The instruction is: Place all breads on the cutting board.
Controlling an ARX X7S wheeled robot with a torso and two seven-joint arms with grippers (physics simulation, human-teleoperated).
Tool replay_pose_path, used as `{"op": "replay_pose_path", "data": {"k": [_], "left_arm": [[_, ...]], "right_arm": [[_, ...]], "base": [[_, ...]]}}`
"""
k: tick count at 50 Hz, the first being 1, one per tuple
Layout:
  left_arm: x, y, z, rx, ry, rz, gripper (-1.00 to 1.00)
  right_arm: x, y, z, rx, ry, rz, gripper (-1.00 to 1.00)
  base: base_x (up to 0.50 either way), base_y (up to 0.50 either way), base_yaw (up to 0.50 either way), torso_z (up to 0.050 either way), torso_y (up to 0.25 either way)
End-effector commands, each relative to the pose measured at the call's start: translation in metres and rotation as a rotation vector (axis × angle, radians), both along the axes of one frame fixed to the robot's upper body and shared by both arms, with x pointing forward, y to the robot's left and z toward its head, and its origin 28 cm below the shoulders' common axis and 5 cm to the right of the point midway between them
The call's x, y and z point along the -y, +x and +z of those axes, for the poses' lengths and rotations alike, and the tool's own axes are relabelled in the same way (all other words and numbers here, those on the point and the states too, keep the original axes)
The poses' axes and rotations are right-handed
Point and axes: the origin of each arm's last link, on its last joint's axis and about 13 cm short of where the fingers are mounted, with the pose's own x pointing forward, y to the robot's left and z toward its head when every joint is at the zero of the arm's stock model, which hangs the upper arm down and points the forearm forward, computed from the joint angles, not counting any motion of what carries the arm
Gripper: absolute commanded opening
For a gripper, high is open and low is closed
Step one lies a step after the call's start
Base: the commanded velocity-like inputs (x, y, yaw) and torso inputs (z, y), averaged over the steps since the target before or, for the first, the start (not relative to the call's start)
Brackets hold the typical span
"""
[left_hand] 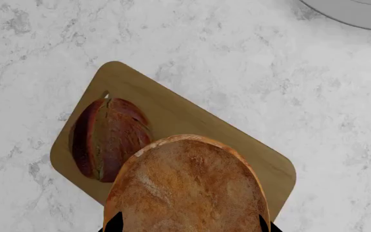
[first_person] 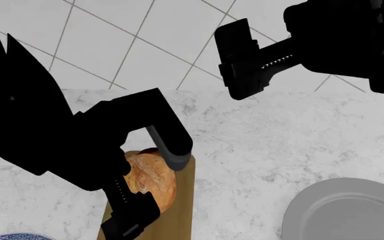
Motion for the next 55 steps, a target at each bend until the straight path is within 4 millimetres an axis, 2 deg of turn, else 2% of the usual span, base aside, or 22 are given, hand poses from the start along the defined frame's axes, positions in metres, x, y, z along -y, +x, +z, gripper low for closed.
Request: {"op": "replay_pose_path", "data": {"k": [1, 29, 39, 40, 55], "left_arm": [[0.01, 0.005, -0.014, -0.036, 0.006, -0.018, -1.0], [0.009, 0.015, -0.05, -0.082, 0.045, 0.026, -1.0], [0.006, 0.017, -0.055, -0.08, 0.045, 0.038, -1.0], [0.006, 0.017, -0.055, -0.078, 0.044, 0.041, 1.0], [0.004, 0.007, -0.02, -0.033, 0.032, 0.04, 1.0]], "right_arm": [[0.003, 0.001, -0.005, -0.005, 0.007, -0.009, 1.0], [0.002, 0.003, -0.011, -0.017, 0.01, -0.006, 1.0], [0.002, 0.004, -0.012, -0.021, 0.009, -0.005, 1.0], [0.002, 0.004, -0.013, -0.022, 0.008, -0.005, 1.0], [0.003, 0.001, -0.01, -0.02, 0.006, -0.007, 1.0]], "base": [[0.0, 0.0, 0.0, 0.0, 0.0], [0.0, 0.0, 0.0, 0.0, 0.0], [0.0, 0.0, 0.0, 0.0, 0.001], [0.0, 0.0, 0.0, 0.0, 0.0], [0.0, 0.0, 0.0, 0.0, 0.0]]}}
